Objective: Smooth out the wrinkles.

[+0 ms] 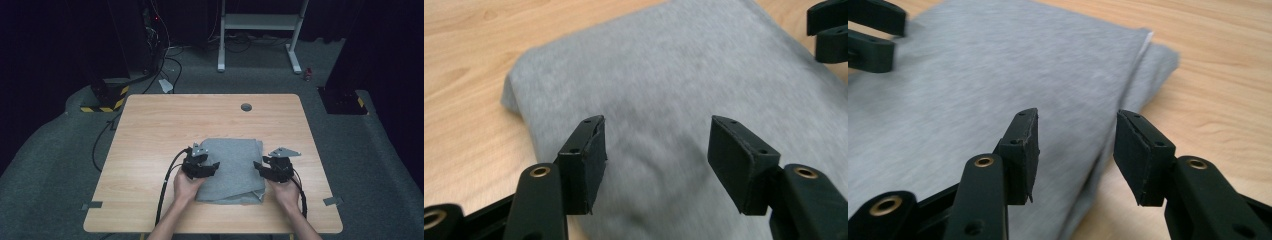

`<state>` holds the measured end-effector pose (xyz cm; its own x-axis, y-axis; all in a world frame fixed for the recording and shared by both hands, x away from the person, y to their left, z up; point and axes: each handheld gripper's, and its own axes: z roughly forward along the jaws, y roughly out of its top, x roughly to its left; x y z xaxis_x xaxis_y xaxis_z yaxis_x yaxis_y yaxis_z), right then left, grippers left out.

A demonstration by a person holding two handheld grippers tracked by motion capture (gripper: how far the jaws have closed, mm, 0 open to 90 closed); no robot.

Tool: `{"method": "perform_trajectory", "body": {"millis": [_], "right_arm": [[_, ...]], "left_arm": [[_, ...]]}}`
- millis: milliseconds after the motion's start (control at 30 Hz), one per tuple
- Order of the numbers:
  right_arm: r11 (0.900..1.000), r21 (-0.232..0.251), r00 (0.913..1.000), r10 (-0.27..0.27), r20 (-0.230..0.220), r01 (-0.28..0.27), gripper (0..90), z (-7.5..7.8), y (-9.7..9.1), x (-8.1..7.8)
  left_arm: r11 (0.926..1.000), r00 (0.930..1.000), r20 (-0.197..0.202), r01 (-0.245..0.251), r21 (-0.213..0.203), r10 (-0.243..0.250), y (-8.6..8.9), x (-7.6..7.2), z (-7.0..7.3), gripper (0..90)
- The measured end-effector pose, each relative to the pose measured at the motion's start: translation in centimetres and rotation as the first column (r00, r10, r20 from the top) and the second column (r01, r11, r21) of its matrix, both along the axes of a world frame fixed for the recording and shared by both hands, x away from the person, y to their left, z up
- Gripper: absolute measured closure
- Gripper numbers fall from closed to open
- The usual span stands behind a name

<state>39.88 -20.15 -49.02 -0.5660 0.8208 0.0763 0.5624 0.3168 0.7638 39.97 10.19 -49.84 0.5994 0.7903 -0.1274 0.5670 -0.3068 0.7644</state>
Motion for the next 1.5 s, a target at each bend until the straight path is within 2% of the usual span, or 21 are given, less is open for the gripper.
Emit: {"method": "perform_trajectory", "body": {"millis": [100,167,233,300,633,700,800,900,967,1033,1100,1200,1300,1400,1500], "right_arm": [[0.9991,-0.003,0.9990,0.042,-0.011,-0.042,51.8,-0.3,0.2,-1.0],[0.9979,-0.033,0.9982,0.055,-0.021,-0.056,51.8,-0.8,0.7,-1.1],[0.9971,-0.058,0.9982,0.048,-0.036,-0.050,51.7,-1.3,1.0,-0.5],[0.9978,-0.055,0.9981,0.035,-0.051,-0.037,51.7,-1.5,1.2,0.4],[0.9943,-0.101,0.9977,-0.040,-0.055,0.034,52.1,-1.3,1.8,4.3],[0.9938,-0.097,0.9963,-0.062,-0.060,0.056,52.1,-1.3,1.8,4.8],[0.9945,-0.086,0.9967,-0.063,-0.051,0.059,52.6,-0.8,1.5,4.5],[0.9965,-0.077,0.9990,-0.033,-0.029,0.031,54.4,-0.3,1.3,3.3],[0.9971,-0.076,0.9999,-0.005,-0.016,0.004,58.4,0.0,1.1,2.3],[0.9975,-0.065,0.9994,0.026,-0.021,-0.027,62.9,0.0,0.9,1.3],[0.9965,-0.067,0.9985,0.048,-0.025,-0.050,64.9,-0.3,0.9,0.6],[0.9922,-0.097,0.9967,0.075,-0.029,-0.078,66.6,-1.0,1.0,-0.5],[0.9931,-0.090,0.9960,0.069,-0.057,-0.074,66.4,-2.1,0.6,-1.0],[0.9932,-0.092,0.9962,0.066,-0.057,-0.071,63.5,-2.5,0.2,-1.2],[0.9953,-0.075,0.9969,0.057,-0.054,-0.061,59.0,-2.0,0.0,-1.2]], "left_arm": [[0.9996,0.9999,-0.015,0.009,0.028,-0.008,0.3,-0.4,-0.8,41.4],[1.0000,0.9992,-0.040,0.006,0.005,-0.005,0.4,0.1,-1.3,41.4],[0.9999,0.9988,-0.048,-0.007,-0.010,0.007,0.4,0.7,-1.4,41.0],[0.9997,0.9986,-0.049,-0.019,-0.017,0.018,0.3,1.0,-1.5,41.3],[0.9969,0.9938,-0.079,-0.078,-0.004,0.078,-0.3,4.5,-1.2,39.8],[0.9959,0.9938,-0.066,-0.090,0.003,0.090,-0.2,4.8,-0.9,39.3],[0.9959,0.9951,-0.041,-0.090,-0.005,0.090,0.3,3.9,-0.3,39.6],[0.9982,0.9982,-0.011,-0.059,0.009,0.059,0.7,2.2,0.1,40.3],[0.9989,0.9994,0.004,-0.034,0.033,0.034,0.9,0.8,0.0,41.5],[0.9988,0.9997,0.017,-0.019,0.046,0.018,1.0,-0.2,-0.3,43.3],[0.9967,0.9997,0.025,0.005,0.081,-0.007,1.0,-1.1,-0.7,45.7],[0.9919,0.9997,0.023,0.009,0.127,-0.012,1.1,-1.9,-1.5,48.4],[0.9949,0.9999,0.012,-0.005,0.101,0.004,1.8,-2.3,-2.2,49.0],[0.9961,0.9999,0.008,-0.010,0.087,0.009,2.1,-2.5,-2.2,48.2],[0.9997,0.9996,0.017,-0.022,0.015,0.021,2.8,-2.4,-1.5,46.4]]}}
